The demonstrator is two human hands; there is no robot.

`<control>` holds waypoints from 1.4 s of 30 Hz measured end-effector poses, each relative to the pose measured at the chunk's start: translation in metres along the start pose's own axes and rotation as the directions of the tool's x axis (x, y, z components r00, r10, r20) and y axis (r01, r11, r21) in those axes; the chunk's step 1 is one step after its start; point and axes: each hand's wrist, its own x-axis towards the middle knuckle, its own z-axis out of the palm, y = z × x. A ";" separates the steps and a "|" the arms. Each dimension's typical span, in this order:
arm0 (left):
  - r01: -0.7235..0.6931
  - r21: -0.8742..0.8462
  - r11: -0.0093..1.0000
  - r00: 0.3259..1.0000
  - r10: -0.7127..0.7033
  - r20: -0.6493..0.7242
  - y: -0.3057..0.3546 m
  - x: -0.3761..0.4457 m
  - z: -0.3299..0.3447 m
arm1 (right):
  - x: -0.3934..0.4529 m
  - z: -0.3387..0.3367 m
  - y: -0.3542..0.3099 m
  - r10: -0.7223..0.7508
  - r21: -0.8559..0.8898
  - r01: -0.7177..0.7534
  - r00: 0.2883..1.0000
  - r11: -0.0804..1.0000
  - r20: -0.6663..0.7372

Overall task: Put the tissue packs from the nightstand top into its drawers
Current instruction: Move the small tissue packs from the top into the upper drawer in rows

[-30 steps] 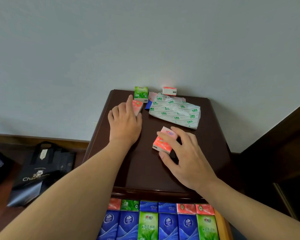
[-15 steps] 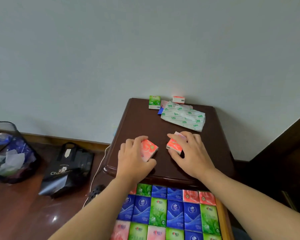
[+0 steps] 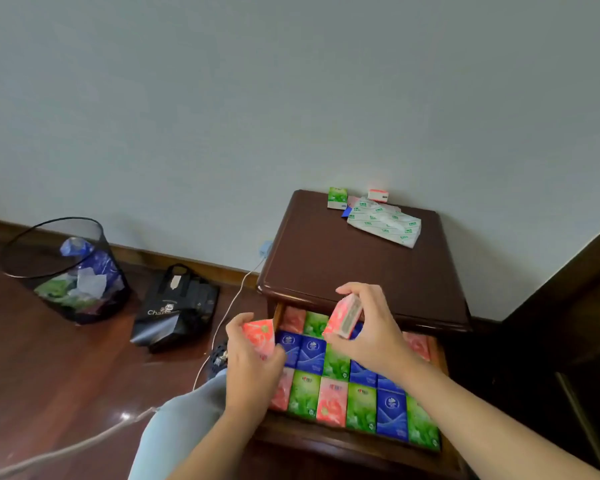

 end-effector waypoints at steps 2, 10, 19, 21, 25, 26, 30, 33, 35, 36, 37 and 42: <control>0.032 -0.052 0.998 0.999 -0.033 -0.022 -0.007 -0.009 -0.004 | -0.020 0.020 -0.003 0.016 -0.046 -0.010 0.993 0.999 0.116; 0.038 -0.091 0.995 0.999 -0.040 -0.026 -0.026 -0.020 -0.008 | -0.034 0.082 -0.004 0.288 -0.164 -0.277 0.956 0.947 0.048; 0.037 -0.191 0.981 0.998 -0.045 -0.035 -0.030 -0.022 -0.013 | -0.003 0.130 0.001 0.328 -0.111 -0.335 0.941 0.936 -0.077; 0.039 -0.212 0.977 0.998 -0.048 -0.035 -0.030 -0.022 -0.013 | 0.002 0.136 0.004 0.350 -0.185 -0.359 0.933 0.915 -0.080; 0.052 -0.236 0.970 0.998 -0.057 -0.014 -0.030 -0.021 -0.012 | 0.003 0.138 0.006 0.386 -0.295 -0.396 0.918 0.869 -0.094; 0.056 -0.237 0.970 0.998 -0.060 -0.007 -0.031 -0.021 -0.012 | 0.002 0.137 0.007 0.390 -0.308 -0.396 0.917 0.865 -0.081; 0.050 -0.224 0.973 0.999 -0.050 0.009 -0.033 -0.020 -0.012 | 0.001 0.123 0.000 0.386 -0.368 -0.337 0.920 0.867 0.065; 0.046 -0.210 0.977 0.999 -0.040 0.030 -0.032 -0.019 -0.012 | -0.008 0.112 -0.010 0.284 -0.384 -0.217 0.950 0.897 0.128; 0.047 -0.220 0.974 0.998 -0.034 0.059 -0.031 -0.019 -0.012 | -0.022 0.105 -0.015 0.181 -0.283 -0.135 0.973 0.949 0.142; 0.050 -0.237 0.970 0.996 -0.033 0.078 -0.031 -0.020 -0.013 | -0.029 0.101 -0.017 0.142 -0.235 -0.104 0.978 0.967 0.153; 0.047 -0.241 0.969 0.995 -0.026 0.092 -0.031 -0.020 -0.013 | -0.036 0.097 -0.020 0.125 -0.191 -0.092 0.978 0.977 0.165; -0.036 -0.149 0.988 0.979 0.065 0.192 -0.035 -0.020 -0.014 | -0.045 0.075 -0.035 0.075 0.034 -0.085 0.974 0.996 0.212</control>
